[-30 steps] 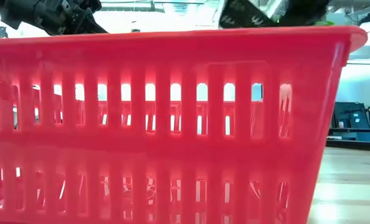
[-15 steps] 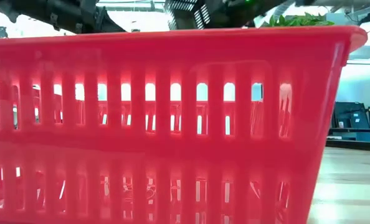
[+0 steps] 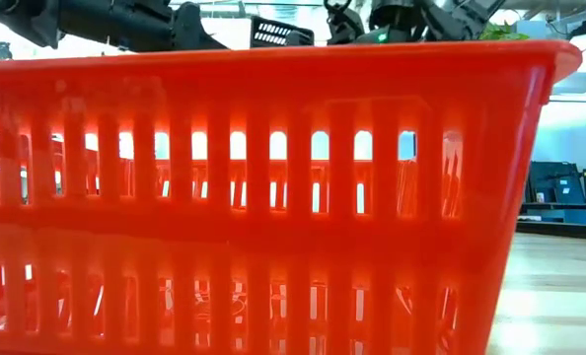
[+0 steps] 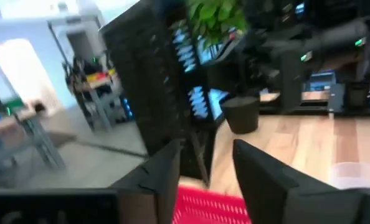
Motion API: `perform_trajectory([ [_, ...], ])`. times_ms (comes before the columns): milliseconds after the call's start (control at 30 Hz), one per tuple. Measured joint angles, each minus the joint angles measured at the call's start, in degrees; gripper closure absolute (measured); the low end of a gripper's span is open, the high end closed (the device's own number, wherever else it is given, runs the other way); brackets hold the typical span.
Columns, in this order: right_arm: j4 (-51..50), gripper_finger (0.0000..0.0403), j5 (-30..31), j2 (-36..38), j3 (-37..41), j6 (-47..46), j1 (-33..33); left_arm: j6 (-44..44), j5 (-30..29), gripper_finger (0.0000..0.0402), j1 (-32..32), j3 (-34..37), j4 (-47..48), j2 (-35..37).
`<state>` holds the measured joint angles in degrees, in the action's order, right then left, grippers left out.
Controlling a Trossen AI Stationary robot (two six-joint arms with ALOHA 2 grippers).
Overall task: Stack baskets by color
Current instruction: Stack the bottom black bin on top of the top black bins
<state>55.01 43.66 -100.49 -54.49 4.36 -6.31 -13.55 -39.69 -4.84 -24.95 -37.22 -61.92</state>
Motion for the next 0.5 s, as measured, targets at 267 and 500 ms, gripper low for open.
perform_trajectory([
  [267, 4.58, 0.0396, -0.02, -5.23, -3.83, 0.08, -1.76, -1.22, -10.69, 0.0167, 2.61, -3.22, -7.78, -8.19],
  [500, 4.69, 0.0396, -0.43, -6.75, -6.42, 0.31, -1.86, -0.64, -13.17, 0.015, 5.96, -8.77, -7.64, -15.83],
])
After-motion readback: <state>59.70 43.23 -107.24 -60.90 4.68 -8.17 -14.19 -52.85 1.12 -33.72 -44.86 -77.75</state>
